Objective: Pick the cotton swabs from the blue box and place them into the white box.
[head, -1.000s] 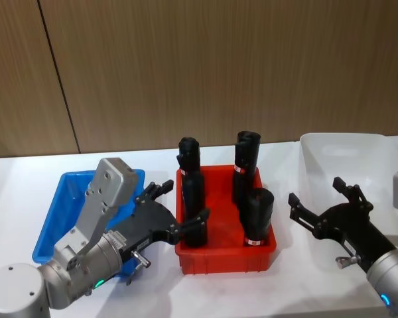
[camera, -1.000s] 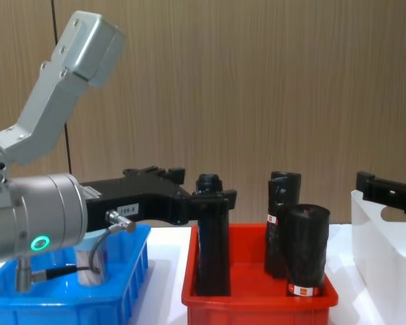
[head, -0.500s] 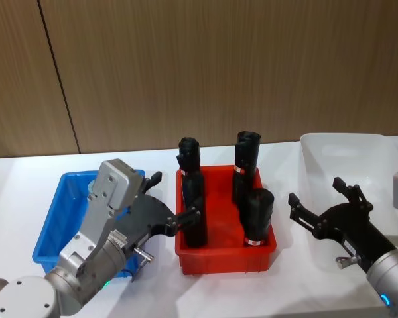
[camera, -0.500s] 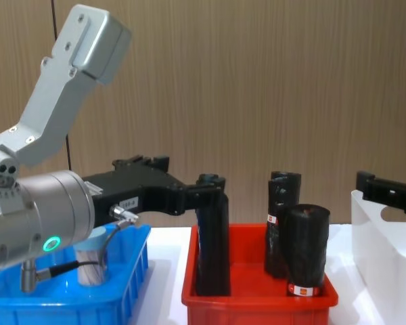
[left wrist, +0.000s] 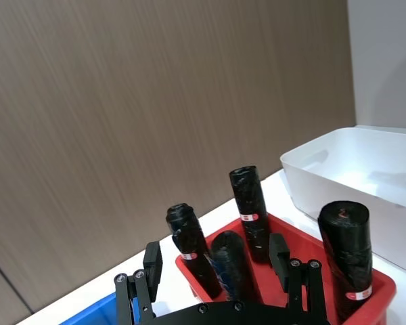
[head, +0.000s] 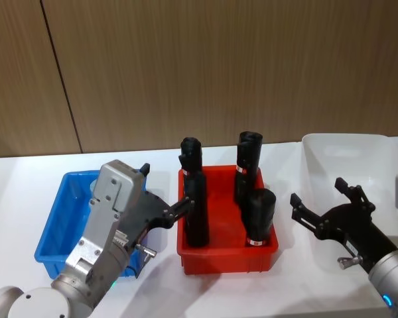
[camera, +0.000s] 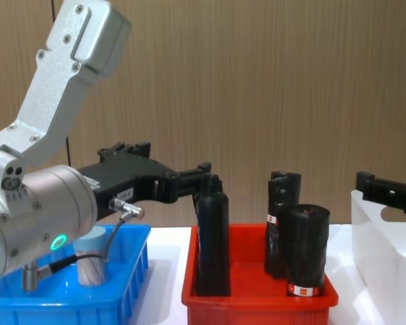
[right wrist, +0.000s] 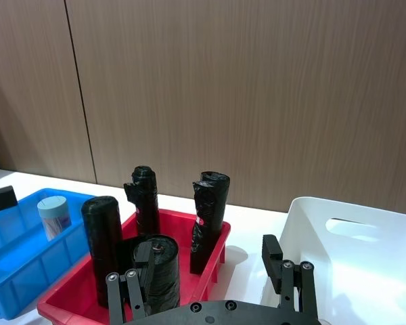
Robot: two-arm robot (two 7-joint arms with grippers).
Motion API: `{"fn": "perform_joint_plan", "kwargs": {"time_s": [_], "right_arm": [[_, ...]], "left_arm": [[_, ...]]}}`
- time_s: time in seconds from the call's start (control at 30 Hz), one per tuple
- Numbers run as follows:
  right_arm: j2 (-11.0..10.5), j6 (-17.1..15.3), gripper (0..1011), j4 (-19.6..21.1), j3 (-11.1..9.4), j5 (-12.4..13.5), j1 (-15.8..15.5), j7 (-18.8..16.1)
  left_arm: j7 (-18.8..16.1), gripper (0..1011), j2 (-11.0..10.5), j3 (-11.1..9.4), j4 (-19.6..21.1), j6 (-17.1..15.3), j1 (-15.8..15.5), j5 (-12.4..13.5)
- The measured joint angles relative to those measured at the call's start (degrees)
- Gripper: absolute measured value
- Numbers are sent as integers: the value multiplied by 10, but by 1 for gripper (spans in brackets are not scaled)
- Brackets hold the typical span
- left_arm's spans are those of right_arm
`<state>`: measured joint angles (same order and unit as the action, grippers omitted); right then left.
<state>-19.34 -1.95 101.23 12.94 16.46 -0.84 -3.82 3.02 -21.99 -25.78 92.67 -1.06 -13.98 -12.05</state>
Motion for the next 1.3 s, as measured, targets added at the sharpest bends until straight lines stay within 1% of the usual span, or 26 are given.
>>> {"fn": "perform_joint_plan", "kwargs": {"time_s": [0.13,0.27,0.77,0.97,1.2,1.3], "right_arm": [[0,0,1002,0,0,0,0,0],[0,0,1002,0,0,0,0,0],[0,-1,1002,-1,-1,3,0,-5],[-2,-11,1002,-3,-2,10,3,-25],[-4,-29,1002,-15,-3,19,12,-62],[-4,-40,1002,-28,-3,23,21,-86]], "left_arm": [[-17,1003,1,-2,4,2,3,4],[-23,1003,1,-3,6,3,4,6],[-24,1003,1,-3,6,3,4,6],[-24,1003,1,-2,6,3,4,6],[-24,1003,1,-2,5,3,4,6],[-24,1003,1,-2,5,3,4,6]]}}
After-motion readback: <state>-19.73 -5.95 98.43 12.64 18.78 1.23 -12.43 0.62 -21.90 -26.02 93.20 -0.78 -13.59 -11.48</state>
